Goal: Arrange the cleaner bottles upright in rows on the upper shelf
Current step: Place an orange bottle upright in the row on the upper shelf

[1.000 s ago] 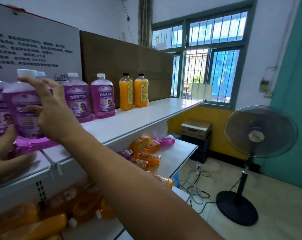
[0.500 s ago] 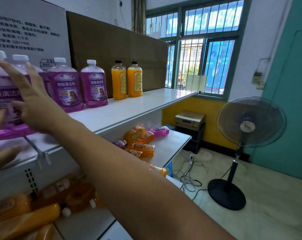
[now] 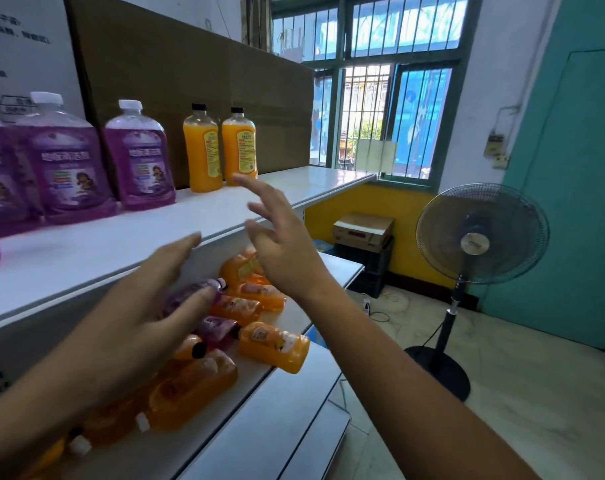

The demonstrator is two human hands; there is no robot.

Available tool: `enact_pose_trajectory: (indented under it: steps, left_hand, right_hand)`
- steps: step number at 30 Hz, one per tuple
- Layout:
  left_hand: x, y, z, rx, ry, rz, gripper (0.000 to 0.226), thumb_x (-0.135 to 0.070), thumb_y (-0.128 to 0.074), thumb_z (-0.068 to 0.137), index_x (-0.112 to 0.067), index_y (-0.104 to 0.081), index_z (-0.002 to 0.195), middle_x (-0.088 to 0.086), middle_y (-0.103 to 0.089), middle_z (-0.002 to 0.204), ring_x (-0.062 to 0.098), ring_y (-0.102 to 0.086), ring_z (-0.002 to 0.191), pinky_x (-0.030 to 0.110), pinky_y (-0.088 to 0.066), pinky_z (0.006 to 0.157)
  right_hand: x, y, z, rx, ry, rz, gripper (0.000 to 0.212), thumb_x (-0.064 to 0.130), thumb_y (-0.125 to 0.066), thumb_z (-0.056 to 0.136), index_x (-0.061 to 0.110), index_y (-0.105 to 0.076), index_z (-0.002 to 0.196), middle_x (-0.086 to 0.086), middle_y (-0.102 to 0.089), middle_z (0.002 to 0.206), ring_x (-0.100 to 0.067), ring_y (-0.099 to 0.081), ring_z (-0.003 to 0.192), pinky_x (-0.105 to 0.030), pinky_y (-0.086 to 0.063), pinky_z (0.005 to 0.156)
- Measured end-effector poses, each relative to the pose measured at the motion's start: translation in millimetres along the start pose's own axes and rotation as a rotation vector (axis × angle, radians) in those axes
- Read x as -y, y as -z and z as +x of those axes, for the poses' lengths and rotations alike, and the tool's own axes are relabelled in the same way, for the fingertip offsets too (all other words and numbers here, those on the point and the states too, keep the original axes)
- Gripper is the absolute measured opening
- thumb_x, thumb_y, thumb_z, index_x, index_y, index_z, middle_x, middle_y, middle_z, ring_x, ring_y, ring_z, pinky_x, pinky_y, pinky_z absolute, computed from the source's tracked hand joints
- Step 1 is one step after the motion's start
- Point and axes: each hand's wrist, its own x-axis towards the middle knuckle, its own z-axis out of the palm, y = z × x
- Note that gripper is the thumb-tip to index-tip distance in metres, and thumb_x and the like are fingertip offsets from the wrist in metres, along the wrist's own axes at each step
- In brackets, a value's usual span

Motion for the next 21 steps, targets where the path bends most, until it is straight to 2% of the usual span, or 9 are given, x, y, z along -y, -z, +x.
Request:
enact_pose_trajectory:
  steps: [1,3,4,7,10,12,16,19,21]
  left_hand:
    - [-18.4,-15.0,12.0,0.000,0.023,0.003,0.087,-0.083,-0.047,0.070,-0.048,-0.026,0.146,-0.024,-0.031,0.148,-0.001,-0.037,0.131,0.027,-0.037,0.105]
    - [-4.5,-53.3,33.0,0.039,-0.015,0.000,0.076,-0.061,-0.051,0.079,-0.041,-0.024,0.147,-0.025,-0.030,0.144,-0.006,-0.035,0.128,0.015,-0.033,0.100]
    - [3.9,-70.9,45.1,0.063,-0.016,0.023,0.073,-0.052,-0.053,0.083,-0.037,-0.026,0.149,-0.023,-0.031,0.146,-0.006,-0.034,0.130,0.014,-0.032,0.102]
    - [31.8,-126.0,83.4,0.089,0.072,0.035,0.065,-0.032,-0.059,0.093,-0.023,-0.029,0.151,-0.009,-0.035,0.151,0.002,-0.031,0.135,0.026,-0.030,0.111]
    - [63.2,-176.0,110.3,0.146,0.182,0.070,0.062,-0.025,-0.057,0.096,-0.019,-0.030,0.150,0.000,-0.034,0.155,0.009,-0.031,0.139,0.034,-0.031,0.113]
    - [89.0,-200.1,121.4,0.187,0.282,0.102,0.064,-0.026,-0.056,0.096,-0.018,-0.027,0.152,0.004,-0.028,0.158,0.017,-0.025,0.145,0.037,-0.026,0.117]
    - [141.3,-236.6,129.6,0.231,0.453,0.185,0.075,-0.034,-0.051,0.086,-0.019,-0.022,0.154,0.007,-0.021,0.160,0.023,-0.018,0.148,0.041,-0.020,0.120]
    - [169.4,-258.8,124.9,0.262,0.537,0.306,0.071,-0.009,-0.053,0.088,-0.011,-0.022,0.152,0.009,-0.022,0.159,0.027,-0.022,0.146,0.038,-0.021,0.119]
    - [175.7,-270.3,120.8,0.310,0.553,0.397,0.072,-0.002,-0.050,0.088,-0.011,-0.018,0.153,0.006,-0.015,0.160,0.026,-0.017,0.147,0.036,-0.017,0.120]
  right_hand:
    - [-13.0,10.1,-8.6,-0.016,-0.037,0.000,0.055,0.000,-0.044,0.100,0.030,-0.041,0.146,0.002,-0.036,0.154,-0.007,-0.041,0.132,0.001,-0.036,0.090]
    - [-45.8,27.7,-21.9,-0.042,-0.085,-0.008,0.053,0.003,-0.043,0.101,0.034,-0.043,0.144,0.008,-0.039,0.151,-0.007,-0.043,0.131,0.000,-0.038,0.090]
    - [-62.4,34.0,-26.7,-0.046,-0.103,-0.023,0.051,0.004,-0.043,0.102,0.034,-0.044,0.143,0.009,-0.040,0.149,-0.007,-0.044,0.130,-0.002,-0.038,0.093]
    - [-120.4,50.6,-35.0,-0.027,-0.189,-0.084,0.047,0.003,-0.045,0.100,0.027,-0.049,0.141,0.005,-0.047,0.143,-0.007,-0.046,0.126,-0.010,-0.038,0.100]
    - [-173.4,54.4,-46.3,0.011,-0.286,-0.063,0.045,0.006,-0.047,0.100,0.026,-0.050,0.139,0.008,-0.049,0.137,-0.005,-0.046,0.122,-0.001,-0.036,0.094]
    - [-205.1,49.8,-57.0,0.061,-0.352,-0.039,0.040,0.012,-0.047,0.102,0.029,-0.051,0.138,0.011,-0.048,0.133,-0.003,-0.045,0.118,0.000,-0.036,0.089]
    - [-256.0,34.3,-78.4,0.211,-0.468,-0.025,0.041,0.012,-0.049,0.101,0.026,-0.051,0.139,0.003,-0.047,0.140,-0.010,-0.047,0.124,-0.023,-0.042,0.102]
    - [-272.8,19.7,-91.1,0.359,-0.499,-0.056,0.038,0.023,-0.052,0.101,0.027,-0.051,0.138,0.001,-0.046,0.144,-0.015,-0.049,0.126,-0.025,-0.044,0.100]
    - [-278.7,12.1,-94.1,0.446,-0.515,-0.078,0.042,0.034,-0.057,0.097,0.028,-0.050,0.139,0.002,-0.046,0.144,-0.018,-0.049,0.126,-0.031,-0.047,0.101]
